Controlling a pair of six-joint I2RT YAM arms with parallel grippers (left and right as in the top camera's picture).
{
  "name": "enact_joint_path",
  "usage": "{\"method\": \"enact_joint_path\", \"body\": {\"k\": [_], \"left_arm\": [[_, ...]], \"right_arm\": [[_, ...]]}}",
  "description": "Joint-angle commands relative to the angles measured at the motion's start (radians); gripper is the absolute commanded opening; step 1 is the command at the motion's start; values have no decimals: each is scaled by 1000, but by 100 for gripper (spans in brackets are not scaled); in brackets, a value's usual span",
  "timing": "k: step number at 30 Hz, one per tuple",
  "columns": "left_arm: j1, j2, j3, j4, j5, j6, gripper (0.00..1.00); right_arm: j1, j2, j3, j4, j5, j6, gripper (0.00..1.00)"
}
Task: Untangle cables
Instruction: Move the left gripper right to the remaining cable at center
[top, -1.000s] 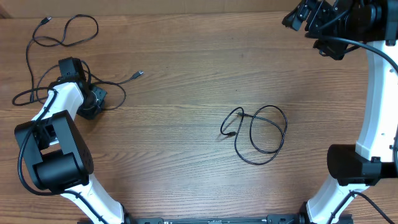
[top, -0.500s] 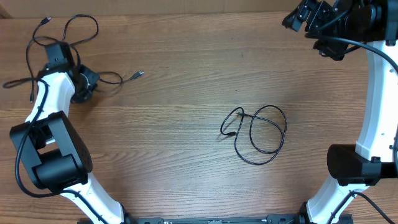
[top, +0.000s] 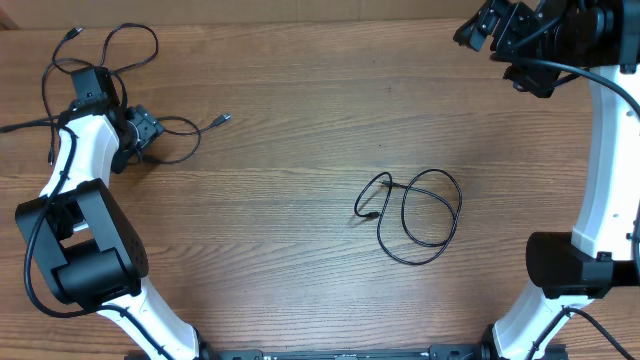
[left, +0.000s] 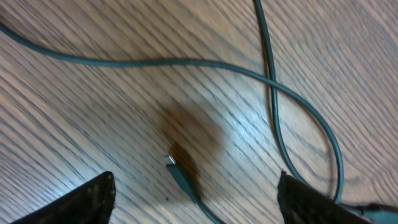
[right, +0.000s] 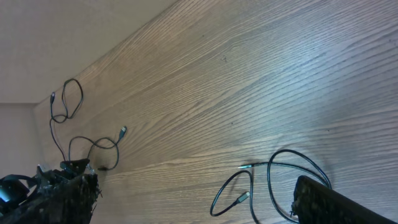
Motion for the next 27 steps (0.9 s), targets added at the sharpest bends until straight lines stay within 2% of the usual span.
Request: {"method": "enact_joint_path", "body": {"k": [1,5,7,13,14,22,24,27], "left_arm": [[6,8,14,29,-66,91,90],[7,9,14,56,-121,100,89],[12,13,14,66,-122,65,94],[49,30,14,77,-122,-2,97],[54,30,14,69,-122,0,100],[90,-33,29,-97,-117,14,100],[90,-77,37,-135,-89,14,100],[90,-191,38,-158,97,74,100]], "right_arm": [[-1,-8,11,-1,-4,-4,100],[-1,-8,11,0,-4,-4,100],[-1,-7,11,0,-4,-4,100],[2,-7,11,-2,-5,-4,100],[4,-7,11,-1,-4,-4,100],[12,-7,11,6,3,-5,100],[12,-7,11,-3,44,-5,100],[12,-7,-2,-24,112,-13,100]]}}
